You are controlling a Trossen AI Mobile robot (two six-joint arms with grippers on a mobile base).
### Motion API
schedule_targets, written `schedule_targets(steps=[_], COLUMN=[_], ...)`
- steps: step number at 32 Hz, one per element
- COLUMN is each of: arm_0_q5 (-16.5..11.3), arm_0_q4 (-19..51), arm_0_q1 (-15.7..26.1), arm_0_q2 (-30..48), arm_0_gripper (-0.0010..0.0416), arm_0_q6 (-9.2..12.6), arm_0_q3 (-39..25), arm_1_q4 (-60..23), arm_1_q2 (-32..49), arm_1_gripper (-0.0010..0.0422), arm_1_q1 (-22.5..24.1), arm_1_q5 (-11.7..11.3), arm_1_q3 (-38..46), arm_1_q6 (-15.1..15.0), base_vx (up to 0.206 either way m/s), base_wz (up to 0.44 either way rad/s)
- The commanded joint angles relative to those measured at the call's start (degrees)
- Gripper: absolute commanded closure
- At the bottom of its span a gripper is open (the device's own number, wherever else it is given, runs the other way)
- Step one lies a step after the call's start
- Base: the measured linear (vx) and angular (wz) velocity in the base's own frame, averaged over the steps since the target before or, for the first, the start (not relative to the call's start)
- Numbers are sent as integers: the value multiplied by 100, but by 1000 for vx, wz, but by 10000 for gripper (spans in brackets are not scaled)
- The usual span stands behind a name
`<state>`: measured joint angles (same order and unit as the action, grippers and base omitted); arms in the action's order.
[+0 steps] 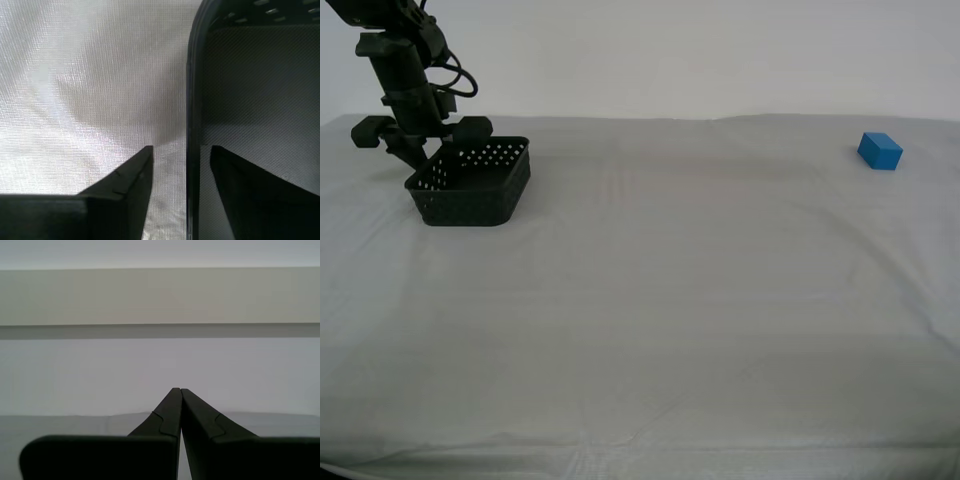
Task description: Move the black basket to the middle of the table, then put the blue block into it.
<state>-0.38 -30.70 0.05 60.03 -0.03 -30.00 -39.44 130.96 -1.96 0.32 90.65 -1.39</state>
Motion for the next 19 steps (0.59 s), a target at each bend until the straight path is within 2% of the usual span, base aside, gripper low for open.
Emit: schedule_targets(steps=[1, 6, 9, 19], arm_0_q5=[4, 4, 4, 4], arm_0_q4=[-13, -13, -13, -13], arm_0_q1=[0, 0, 0, 0], arm_0_q2=[0, 0, 0, 0], arm_0_gripper=[405, 405, 405, 405], arm_0_q6=[-4, -4, -4, -4], arm_0_q3=[-4, -4, -4, -4], arm_1_q4=[24, 74, 85, -22], arm_1_q2=[2, 2, 2, -92], arm_1_gripper=[296, 350, 417, 414], arm_1_q1=[4, 4, 9, 22], arm_1_q5=[15, 15, 15, 52], arm_1_q3=[-63, -175, -190, -177], arm_1_q6=[-13, -7, 74, 356], base_vx=[0, 0, 0, 0], base_wz=[0, 0, 0, 0])
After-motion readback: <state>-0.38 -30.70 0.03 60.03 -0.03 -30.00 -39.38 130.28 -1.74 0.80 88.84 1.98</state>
